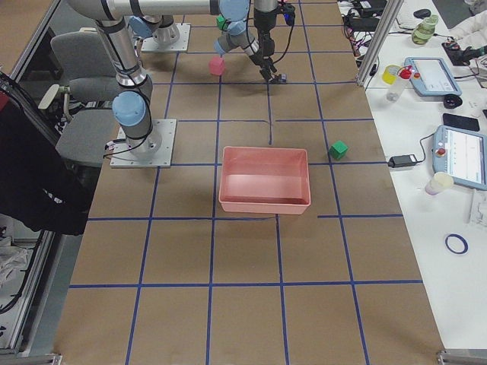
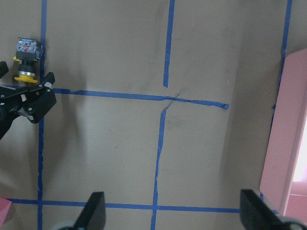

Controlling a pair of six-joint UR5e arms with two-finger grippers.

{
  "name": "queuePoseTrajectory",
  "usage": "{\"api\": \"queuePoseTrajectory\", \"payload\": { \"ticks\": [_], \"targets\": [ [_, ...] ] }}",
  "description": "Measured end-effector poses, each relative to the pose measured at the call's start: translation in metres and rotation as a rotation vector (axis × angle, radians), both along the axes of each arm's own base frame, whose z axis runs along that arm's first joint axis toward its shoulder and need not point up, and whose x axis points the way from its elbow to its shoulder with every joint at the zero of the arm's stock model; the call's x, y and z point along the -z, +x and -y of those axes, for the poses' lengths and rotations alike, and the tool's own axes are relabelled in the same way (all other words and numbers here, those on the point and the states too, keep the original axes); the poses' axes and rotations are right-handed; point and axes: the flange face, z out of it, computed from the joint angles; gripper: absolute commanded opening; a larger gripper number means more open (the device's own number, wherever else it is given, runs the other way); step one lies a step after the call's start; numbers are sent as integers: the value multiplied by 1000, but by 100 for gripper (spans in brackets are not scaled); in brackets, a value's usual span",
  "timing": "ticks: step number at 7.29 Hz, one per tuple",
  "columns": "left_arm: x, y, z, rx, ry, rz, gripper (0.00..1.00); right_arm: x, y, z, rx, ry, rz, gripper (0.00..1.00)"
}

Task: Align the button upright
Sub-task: 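Grasp the button's yellow cap with the left gripper and lift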

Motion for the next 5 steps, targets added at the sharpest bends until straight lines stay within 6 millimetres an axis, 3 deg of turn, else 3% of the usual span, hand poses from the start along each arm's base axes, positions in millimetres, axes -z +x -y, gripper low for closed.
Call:
{"api": "queuePoseTrajectory", "payload": {
  "ticks": [1,3,5],
  "targets": [
    [2,-2,-2,4,1,3,51,0,0,0,-3,-4,0,100],
    [5,-5,-7,17,7,11,12,-1,0,0,-12,-5,-4,100],
    [-3,-6,-7,30,0,16,12,0,0,0,-13,-3,-8,100]
  ]
}}
